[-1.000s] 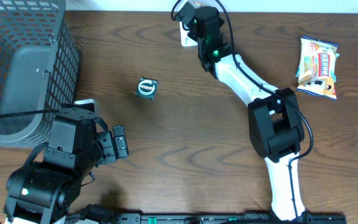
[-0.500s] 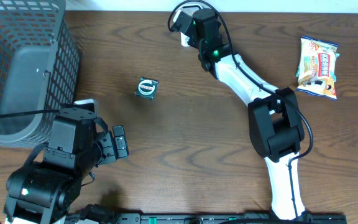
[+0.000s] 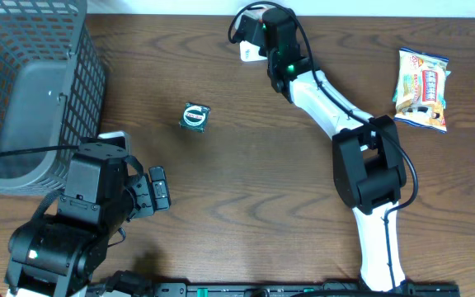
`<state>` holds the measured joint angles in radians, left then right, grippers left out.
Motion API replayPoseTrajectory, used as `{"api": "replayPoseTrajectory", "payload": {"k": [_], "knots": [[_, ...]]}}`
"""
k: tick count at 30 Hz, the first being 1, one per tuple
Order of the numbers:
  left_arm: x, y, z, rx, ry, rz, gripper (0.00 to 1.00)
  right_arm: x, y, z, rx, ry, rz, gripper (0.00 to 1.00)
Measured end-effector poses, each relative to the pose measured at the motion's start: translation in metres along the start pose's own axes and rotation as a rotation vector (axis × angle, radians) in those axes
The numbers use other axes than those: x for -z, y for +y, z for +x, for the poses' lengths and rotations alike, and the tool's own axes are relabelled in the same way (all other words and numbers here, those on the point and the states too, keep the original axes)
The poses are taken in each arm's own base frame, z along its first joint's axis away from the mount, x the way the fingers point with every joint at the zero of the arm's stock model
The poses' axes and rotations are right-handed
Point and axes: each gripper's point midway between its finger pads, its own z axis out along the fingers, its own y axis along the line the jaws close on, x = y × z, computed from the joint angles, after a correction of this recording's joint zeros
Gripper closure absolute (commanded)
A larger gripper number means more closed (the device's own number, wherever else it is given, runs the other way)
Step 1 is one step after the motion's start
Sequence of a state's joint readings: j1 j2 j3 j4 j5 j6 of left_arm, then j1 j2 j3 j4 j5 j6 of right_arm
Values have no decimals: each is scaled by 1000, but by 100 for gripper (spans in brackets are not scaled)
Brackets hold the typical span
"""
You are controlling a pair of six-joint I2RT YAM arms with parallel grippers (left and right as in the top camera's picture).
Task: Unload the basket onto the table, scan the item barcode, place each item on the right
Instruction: 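Carry the orange box right and set it beside the wet-wipe pack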
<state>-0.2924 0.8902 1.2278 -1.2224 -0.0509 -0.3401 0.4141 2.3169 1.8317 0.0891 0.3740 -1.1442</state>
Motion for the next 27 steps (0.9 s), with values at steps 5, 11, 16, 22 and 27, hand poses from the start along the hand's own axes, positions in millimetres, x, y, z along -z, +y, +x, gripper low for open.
{"api": "replayPoseTrajectory", "payload": {"k": [5,11,16,22,27], "knots": [[0,0,0,0,0,0,3,2,11,-1,42,9,-37,99],[0,0,0,0,0,0,2,3,17,-4,17,7,-57,99],[0,0,0,0,0,0,2,4,13,0,-19,32,-34,99],[0,0,0,0,0,0,2,4,6,30,-162,167,11,99],[0,0,0,-1,1,0,3,9,12,116,-240,423,-51,99]]}}
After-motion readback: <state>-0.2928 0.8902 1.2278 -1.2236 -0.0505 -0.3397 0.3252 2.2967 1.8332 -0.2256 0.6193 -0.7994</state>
